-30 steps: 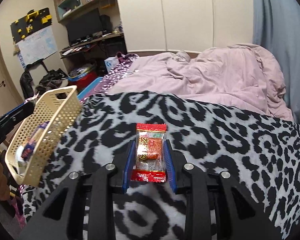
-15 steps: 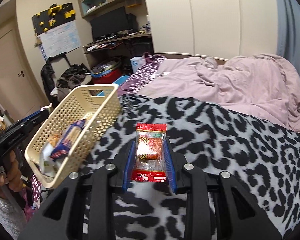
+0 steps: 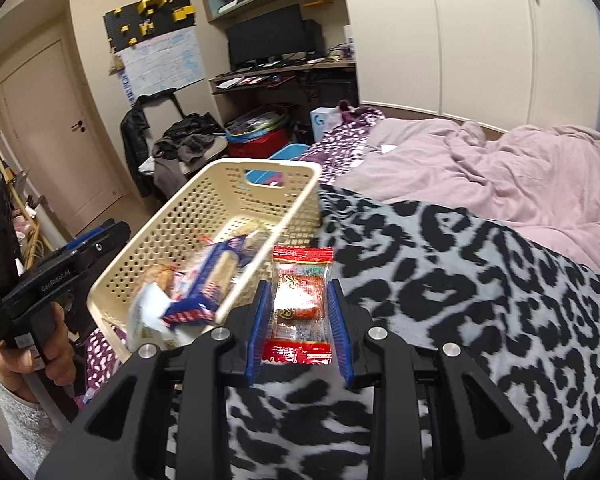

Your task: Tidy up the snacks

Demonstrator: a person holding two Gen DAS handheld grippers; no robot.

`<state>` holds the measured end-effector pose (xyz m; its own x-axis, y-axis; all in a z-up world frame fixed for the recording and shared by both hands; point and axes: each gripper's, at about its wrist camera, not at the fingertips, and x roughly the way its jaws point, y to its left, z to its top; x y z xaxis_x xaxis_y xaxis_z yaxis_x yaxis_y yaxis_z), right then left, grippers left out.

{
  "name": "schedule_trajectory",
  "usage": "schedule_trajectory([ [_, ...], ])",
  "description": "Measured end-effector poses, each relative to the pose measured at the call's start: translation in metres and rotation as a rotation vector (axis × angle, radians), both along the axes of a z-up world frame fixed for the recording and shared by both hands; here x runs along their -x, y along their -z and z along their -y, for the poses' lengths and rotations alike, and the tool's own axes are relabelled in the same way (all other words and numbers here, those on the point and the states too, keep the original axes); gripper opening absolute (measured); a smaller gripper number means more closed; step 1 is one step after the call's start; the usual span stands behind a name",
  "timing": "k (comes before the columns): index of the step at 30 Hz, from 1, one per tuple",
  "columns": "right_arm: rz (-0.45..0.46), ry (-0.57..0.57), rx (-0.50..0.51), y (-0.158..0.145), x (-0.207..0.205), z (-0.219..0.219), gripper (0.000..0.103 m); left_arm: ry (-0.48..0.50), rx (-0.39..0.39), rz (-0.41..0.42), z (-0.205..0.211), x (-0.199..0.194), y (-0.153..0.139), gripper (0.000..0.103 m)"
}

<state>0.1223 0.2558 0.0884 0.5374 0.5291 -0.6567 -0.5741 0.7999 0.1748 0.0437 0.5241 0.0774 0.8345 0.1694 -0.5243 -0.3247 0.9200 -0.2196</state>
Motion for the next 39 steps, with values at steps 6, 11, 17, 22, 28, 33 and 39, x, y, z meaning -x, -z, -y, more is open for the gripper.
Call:
schedule_trajectory([
  [6, -0.012, -0.066, 0.005, 0.002, 0.003, -0.034, 0.029, -0.025, 0.020, 0.015, -0.007, 0.017, 0.004, 0.073],
  [11, -0.027, -0.105, 0.028, 0.010, 0.000, -0.067, 0.029, -0.037, 0.019, 0.030, -0.008, 0.032, 0.003, 0.078],
  [17, -0.069, -0.135, 0.039, 0.026, -0.002, -0.092, 0.029, -0.065, 0.005, 0.041, -0.010, 0.050, 0.007, 0.080],
  [22, -0.098, -0.128, 0.025, 0.035, -0.007, -0.100, 0.029, -0.079, 0.029, 0.052, -0.015, 0.063, 0.011, 0.080],
  [28, -0.111, -0.114, 0.018, 0.039, -0.016, -0.110, 0.029, -0.089, 0.041, 0.049, -0.018, 0.067, 0.017, 0.080],
  [33, -0.111, -0.114, 0.002, 0.037, -0.014, -0.106, 0.030, -0.102, 0.032, 0.040, -0.018, 0.070, 0.021, 0.080],
  [39, -0.148, -0.133, -0.020, 0.039, -0.009, -0.102, 0.032, -0.118, 0.029, 0.030, -0.018, 0.071, 0.024, 0.080],
])
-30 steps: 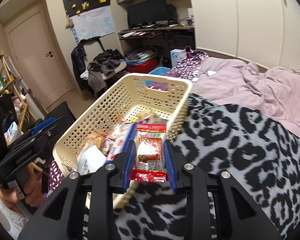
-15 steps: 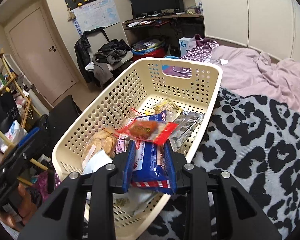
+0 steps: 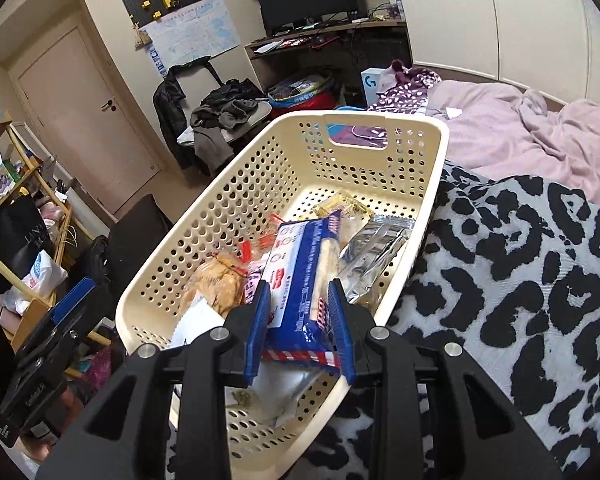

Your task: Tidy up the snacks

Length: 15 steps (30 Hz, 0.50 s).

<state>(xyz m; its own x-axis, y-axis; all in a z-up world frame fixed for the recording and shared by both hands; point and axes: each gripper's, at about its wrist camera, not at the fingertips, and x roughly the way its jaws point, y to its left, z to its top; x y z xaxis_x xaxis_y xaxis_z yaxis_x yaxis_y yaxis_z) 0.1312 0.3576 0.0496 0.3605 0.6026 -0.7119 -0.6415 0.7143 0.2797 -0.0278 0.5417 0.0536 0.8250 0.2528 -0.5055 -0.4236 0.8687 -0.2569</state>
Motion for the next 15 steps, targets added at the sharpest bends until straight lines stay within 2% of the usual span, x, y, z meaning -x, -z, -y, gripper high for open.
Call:
schedule_trajectory([
  [7, 0.018, -0.006, 0.021, 0.005, -0.006, -0.012, 0.032, 0.004, -0.007, -0.004, 0.007, 0.005, -0.001, 0.080],
  [9, 0.029, -0.007, 0.014, 0.002, -0.003, -0.007, 0.033, -0.006, -0.045, -0.012, 0.011, 0.007, -0.002, 0.089],
  [10, 0.042, -0.010, 0.000, -0.001, 0.001, -0.003, 0.036, -0.023, -0.086, -0.014, 0.015, 0.008, -0.003, 0.094],
  [12, 0.072, -0.004, -0.011, -0.007, 0.009, 0.007, 0.044, -0.038, -0.128, -0.023, 0.020, 0.010, -0.004, 0.096],
  [15, 0.119, 0.034, -0.023, -0.015, 0.019, 0.024, 0.067, -0.024, -0.120, -0.028, 0.025, 0.009, -0.005, 0.100],
])
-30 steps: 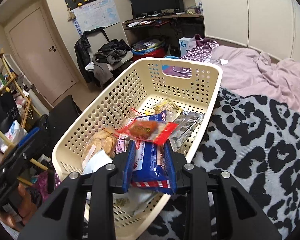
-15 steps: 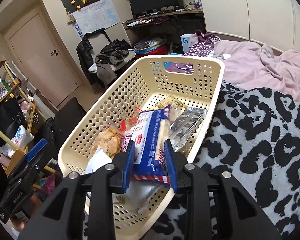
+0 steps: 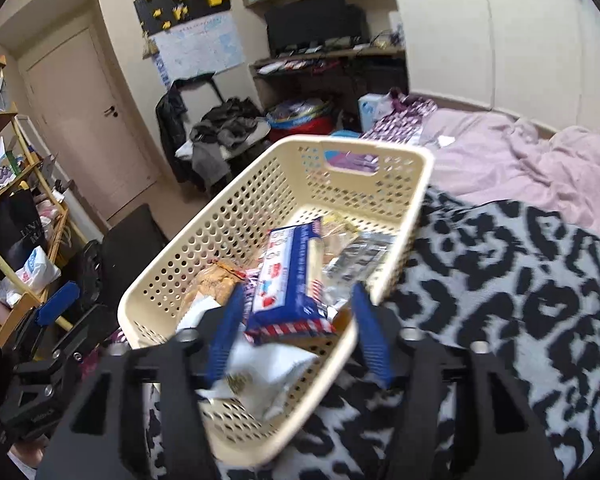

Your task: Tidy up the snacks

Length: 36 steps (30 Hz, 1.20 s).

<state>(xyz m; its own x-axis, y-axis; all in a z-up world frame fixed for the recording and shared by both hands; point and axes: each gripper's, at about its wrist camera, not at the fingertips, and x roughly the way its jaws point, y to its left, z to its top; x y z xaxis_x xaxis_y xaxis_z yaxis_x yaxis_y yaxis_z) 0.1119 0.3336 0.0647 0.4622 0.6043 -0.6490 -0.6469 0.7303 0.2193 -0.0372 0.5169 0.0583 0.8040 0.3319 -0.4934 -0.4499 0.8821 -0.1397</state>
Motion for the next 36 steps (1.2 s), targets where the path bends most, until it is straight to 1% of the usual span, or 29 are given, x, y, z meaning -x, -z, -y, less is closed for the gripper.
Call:
schedule_trajectory([
  [1, 0.009, 0.010, -0.007, -0.003, 0.003, 0.005, 0.075, 0.002, 0.011, -0.001, 0.001, 0.000, 0.000, 0.100],
  [2, 0.018, 0.016, -0.013, -0.005, 0.006, 0.010, 0.079, 0.000, 0.015, -0.004, 0.001, 0.001, 0.000, 0.100],
  [5, 0.031, 0.028, -0.026, -0.008, 0.015, 0.027, 0.083, -0.024, 0.015, -0.015, 0.001, 0.004, 0.001, 0.100],
  [9, 0.023, 0.031, -0.040, -0.008, 0.026, 0.044, 0.084, -0.080, -0.015, -0.030, 0.004, 0.009, 0.000, 0.100],
  [11, 0.028, 0.030, -0.041, -0.008, 0.032, 0.051, 0.084, -0.091, -0.031, -0.030, 0.007, 0.012, -0.002, 0.100],
  [14, 0.054, 0.033, -0.037, -0.011, 0.041, 0.059, 0.086, -0.100, -0.082, -0.037, 0.017, 0.016, -0.006, 0.100],
  [16, 0.076, 0.029, -0.032, -0.012, 0.048, 0.064, 0.090, -0.100, -0.121, -0.045, 0.026, 0.018, -0.009, 0.100],
  [18, 0.094, 0.011, -0.017, -0.013, 0.056, 0.067, 0.091, -0.097, -0.148, -0.053, 0.035, 0.019, -0.010, 0.100],
  [21, 0.131, -0.006, 0.023, -0.013, 0.069, 0.067, 0.094, -0.088, -0.157, -0.058, 0.043, 0.018, -0.012, 0.100],
  [23, 0.144, -0.010, 0.034, -0.012, 0.076, 0.068, 0.096, -0.089, -0.163, -0.062, 0.050, 0.018, -0.013, 0.100],
  [24, 0.143, -0.015, 0.035, -0.011, 0.077, 0.068, 0.098, -0.090, -0.169, -0.063, 0.053, 0.019, -0.012, 0.100],
  [30, 0.143, -0.017, 0.056, -0.007, 0.081, 0.073, 0.098, -0.090, -0.238, -0.073, 0.076, 0.018, -0.017, 0.100],
  [36, 0.189, 0.012, 0.074, -0.009, 0.085, 0.082, 0.098, -0.089, -0.266, -0.081, 0.090, 0.017, -0.020, 0.100],
])
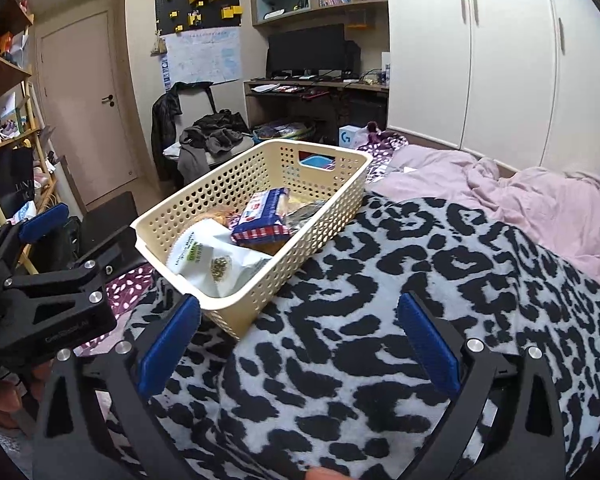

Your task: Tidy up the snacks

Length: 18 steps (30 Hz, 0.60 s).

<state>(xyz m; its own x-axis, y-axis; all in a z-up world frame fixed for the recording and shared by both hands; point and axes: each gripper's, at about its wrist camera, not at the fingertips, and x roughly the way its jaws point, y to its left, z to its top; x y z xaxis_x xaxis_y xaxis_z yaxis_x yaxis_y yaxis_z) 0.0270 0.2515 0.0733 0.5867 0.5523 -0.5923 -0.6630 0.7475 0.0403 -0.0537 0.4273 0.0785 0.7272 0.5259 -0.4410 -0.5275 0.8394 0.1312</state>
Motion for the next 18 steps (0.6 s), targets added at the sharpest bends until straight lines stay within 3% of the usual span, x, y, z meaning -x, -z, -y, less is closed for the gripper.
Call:
schedule_trajectory([
  [18, 0.067, -0.035, 0.033, -0.002, 0.013, -0.004, 0.098, -0.030, -0.019, -0.007, 0.004, -0.001, -0.001, 0.100],
])
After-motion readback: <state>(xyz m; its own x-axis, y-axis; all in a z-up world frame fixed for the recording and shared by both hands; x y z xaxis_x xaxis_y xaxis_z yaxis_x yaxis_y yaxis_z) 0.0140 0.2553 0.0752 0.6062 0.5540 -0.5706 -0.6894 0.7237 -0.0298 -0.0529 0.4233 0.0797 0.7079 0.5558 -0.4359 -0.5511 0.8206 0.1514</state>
